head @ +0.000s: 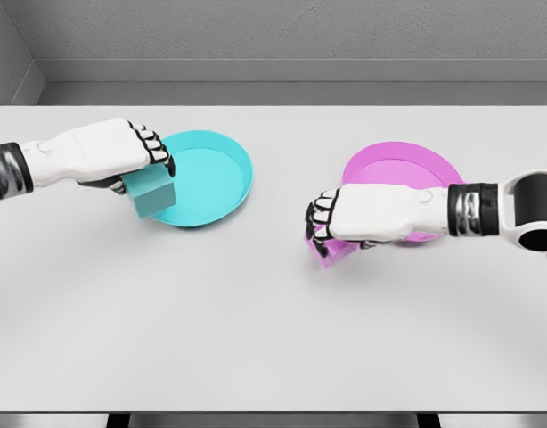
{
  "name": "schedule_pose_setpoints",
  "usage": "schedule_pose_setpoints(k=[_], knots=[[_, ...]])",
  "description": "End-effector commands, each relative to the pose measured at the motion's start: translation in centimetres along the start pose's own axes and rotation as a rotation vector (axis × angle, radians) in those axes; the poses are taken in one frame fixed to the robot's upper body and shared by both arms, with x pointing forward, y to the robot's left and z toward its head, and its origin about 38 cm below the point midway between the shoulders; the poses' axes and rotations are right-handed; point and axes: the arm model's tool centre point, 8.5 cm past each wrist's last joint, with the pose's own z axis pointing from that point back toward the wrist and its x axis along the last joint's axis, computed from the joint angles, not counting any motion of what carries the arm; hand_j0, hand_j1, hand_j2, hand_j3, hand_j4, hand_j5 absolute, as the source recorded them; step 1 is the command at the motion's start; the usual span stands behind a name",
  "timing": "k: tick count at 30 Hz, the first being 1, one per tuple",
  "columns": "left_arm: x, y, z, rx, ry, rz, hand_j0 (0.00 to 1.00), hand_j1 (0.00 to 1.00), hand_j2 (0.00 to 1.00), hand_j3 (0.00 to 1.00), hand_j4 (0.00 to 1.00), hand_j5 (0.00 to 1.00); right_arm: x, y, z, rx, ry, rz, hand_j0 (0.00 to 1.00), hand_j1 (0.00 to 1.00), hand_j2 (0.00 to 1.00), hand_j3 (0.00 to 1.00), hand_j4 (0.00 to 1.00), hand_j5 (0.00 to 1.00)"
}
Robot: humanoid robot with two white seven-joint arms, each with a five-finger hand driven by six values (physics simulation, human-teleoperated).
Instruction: Place the blocks in the corresponding plates according to their colors
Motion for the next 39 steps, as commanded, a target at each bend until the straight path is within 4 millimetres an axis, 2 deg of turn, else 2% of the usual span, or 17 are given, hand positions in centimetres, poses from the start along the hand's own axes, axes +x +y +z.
schedule_pose_setpoints(k=[1, 2, 3, 8, 10, 11, 13, 14, 17, 22, 27, 28, 32, 33, 34, 35, 39], knots=[[0.0, -0.9, -1.6, 0.010, 0.001, 0.038, 0.47, 0.47, 0.47, 0.47, 0.47, 0.47, -1.0, -0.6, 0.6, -0.025, 0.077, -0.036, 0.46, 0.46, 0.46, 0.46, 0.46, 0.46], [-0.3, -0.8, -2.1, 0.011, 0.007, 0.033, 0.47, 0.47, 0.47, 0.47, 0.47, 0.47, -1.5, -0.7, 0.8, -0.034, 0.114, -0.056, 0.46, 0.46, 0.46, 0.46, 0.46, 0.46], [-0.5, -0.7, -2.8, 0.016, 0.012, 0.030, 0.47, 0.47, 0.47, 0.47, 0.47, 0.47, -2.0, -0.8, 1.0, -0.037, 0.150, -0.074, 0.42, 0.42, 0.42, 0.42, 0.42, 0.42], [-0.1, 0.1, -5.4, 0.040, 0.003, 0.013, 0.48, 0.48, 0.48, 0.48, 0.48, 0.48, -2.5, -0.9, 1.3, -0.039, 0.184, -0.086, 0.42, 0.42, 0.42, 0.42, 0.42, 0.42], [0.1, 0.1, -6.0, 0.036, 0.002, 0.001, 0.53, 0.53, 0.53, 0.53, 0.53, 0.53, -3.2, -1.5, 2.3, -0.061, 0.216, -0.085, 0.42, 0.42, 0.42, 0.42, 0.42, 0.42], [0.1, 0.3, -6.1, 0.039, 0.003, -0.003, 0.62, 0.62, 0.62, 0.62, 0.62, 0.62, -3.4, -1.5, 2.5, -0.062, 0.227, -0.090, 0.43, 0.43, 0.43, 0.43, 0.43, 0.43], [0.0, 0.3, -6.1, 0.038, 0.005, -0.004, 0.73, 0.73, 0.73, 0.73, 0.73, 0.73, -3.9, -1.4, 2.8, -0.060, 0.253, -0.104, 0.43, 0.43, 0.43, 0.43, 0.43, 0.43], [-0.3, -0.1, -6.2, 0.031, 0.014, 0.009, 0.83, 0.83, 0.83, 0.83, 0.83, 0.83, -4.1, -1.3, 2.9, -0.058, 0.261, -0.108, 0.43, 0.43, 0.43, 0.43, 0.43, 0.43], [-0.6, -0.4, -6.5, 0.021, 0.025, 0.014, 0.99, 0.99, 0.99, 0.99, 0.99, 0.99, -5.0, -0.9, 3.3, -0.051, 0.294, -0.130, 0.43, 0.43, 0.43, 0.43, 0.43, 0.43], [-1.0, -0.7, -6.7, 0.017, 0.034, 0.026, 1.00, 1.00, 1.00, 1.00, 1.00, 1.00, -6.8, -0.3, 4.6, -0.064, 0.413, -0.223, 0.44, 0.44, 0.44, 0.44, 0.44, 0.44], [-1.0, -0.5, -6.0, 0.032, 0.030, 0.034, 1.00, 1.00, 1.00, 1.00, 1.00, 1.00, -8.0, 0.2, 5.9, -0.056, 0.527, -0.284, 0.44, 0.44, 0.44, 0.44, 0.44, 0.44], [-1.7, -0.8, -4.4, 0.016, 0.047, 0.033, 1.00, 1.00, 1.00, 1.00, 1.00, 1.00, -8.1, 0.2, 6.0, -0.058, 0.543, -0.292, 0.44, 0.44, 0.44, 0.44, 0.44, 0.44], [-2.7, -0.9, -1.1, 0.013, 0.068, 0.069, 1.00, 1.00, 1.00, 1.00, 1.00, 1.00, -8.1, 0.3, 5.9, -0.057, 0.540, -0.294, 0.49, 0.49, 0.49, 0.49, 0.49, 0.49], [-2.9, -0.7, -0.3, 0.012, 0.075, 0.068, 1.00, 1.00, 1.00, 1.00, 1.00, 1.00, -8.0, 0.3, 5.9, -0.059, 0.538, -0.296, 0.67, 0.67, 0.67, 0.67, 0.67, 0.67], [-3.1, -1.3, 0.9, -0.001, 0.082, 0.084, 1.00, 1.00, 1.00, 1.00, 1.00, 1.00, -8.0, 0.2, 5.7, -0.064, 0.537, -0.298, 0.97, 0.97, 0.97, 0.97, 0.97, 0.97], [-3.2, -1.2, 1.8, -0.004, 0.087, 0.084, 1.00, 1.00, 1.00, 1.00, 1.00, 1.00, -8.0, 0.2, 5.7, -0.064, 0.543, -0.300, 1.00, 1.00, 1.00, 1.00, 1.00, 1.00], [-3.4, -2.2, 5.6, -0.041, 0.106, 0.135, 1.00, 1.00, 1.00, 1.00, 1.00, 1.00, -7.9, 0.1, 5.6, -0.065, 0.539, -0.299, 1.00, 1.00, 1.00, 1.00, 1.00, 1.00]])
